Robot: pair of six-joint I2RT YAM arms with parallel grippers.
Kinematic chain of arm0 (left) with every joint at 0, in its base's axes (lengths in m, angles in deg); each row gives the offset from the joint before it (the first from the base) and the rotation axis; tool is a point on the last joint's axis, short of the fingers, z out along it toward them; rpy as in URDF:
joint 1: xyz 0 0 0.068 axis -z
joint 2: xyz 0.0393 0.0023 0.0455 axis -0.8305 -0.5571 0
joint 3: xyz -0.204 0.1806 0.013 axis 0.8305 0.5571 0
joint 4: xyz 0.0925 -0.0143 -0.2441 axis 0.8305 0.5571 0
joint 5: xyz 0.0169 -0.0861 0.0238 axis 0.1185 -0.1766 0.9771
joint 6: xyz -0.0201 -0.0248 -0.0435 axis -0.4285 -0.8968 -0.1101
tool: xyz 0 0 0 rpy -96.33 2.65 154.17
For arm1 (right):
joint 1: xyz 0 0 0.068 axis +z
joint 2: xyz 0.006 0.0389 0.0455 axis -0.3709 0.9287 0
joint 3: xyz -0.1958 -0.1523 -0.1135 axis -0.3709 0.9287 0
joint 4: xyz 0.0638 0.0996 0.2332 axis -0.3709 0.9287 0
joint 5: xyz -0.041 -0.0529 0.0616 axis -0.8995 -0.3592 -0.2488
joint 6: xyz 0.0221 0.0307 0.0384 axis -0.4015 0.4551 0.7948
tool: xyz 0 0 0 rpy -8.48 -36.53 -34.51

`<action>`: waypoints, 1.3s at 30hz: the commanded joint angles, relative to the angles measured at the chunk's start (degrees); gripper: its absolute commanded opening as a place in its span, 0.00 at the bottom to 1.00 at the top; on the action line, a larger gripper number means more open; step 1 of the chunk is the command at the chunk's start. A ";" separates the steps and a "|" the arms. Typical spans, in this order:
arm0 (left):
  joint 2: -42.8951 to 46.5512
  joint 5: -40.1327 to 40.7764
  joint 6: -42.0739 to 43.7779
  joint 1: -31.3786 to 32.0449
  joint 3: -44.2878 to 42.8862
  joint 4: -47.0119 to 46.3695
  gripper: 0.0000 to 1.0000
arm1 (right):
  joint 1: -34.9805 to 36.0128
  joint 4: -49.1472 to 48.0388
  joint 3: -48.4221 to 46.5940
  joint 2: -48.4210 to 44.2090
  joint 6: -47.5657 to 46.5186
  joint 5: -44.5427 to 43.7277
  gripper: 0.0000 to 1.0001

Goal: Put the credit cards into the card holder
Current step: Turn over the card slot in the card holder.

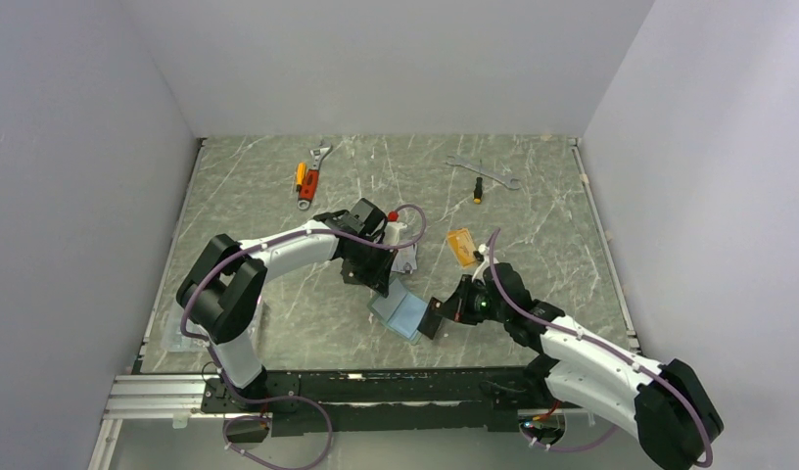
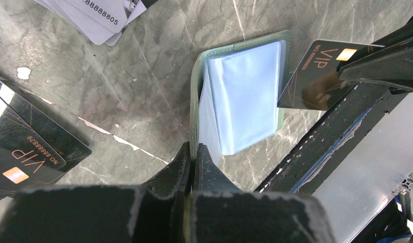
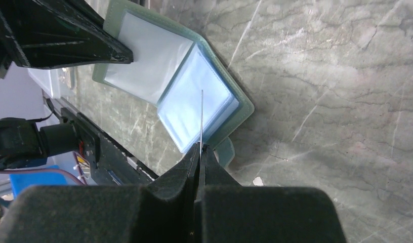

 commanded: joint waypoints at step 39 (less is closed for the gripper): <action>1.66 0.20 0.52 1.62 -0.57 -0.44 0.00 | -8.59 -4.79 -4.80 10.67 -0.61 15.42 0.00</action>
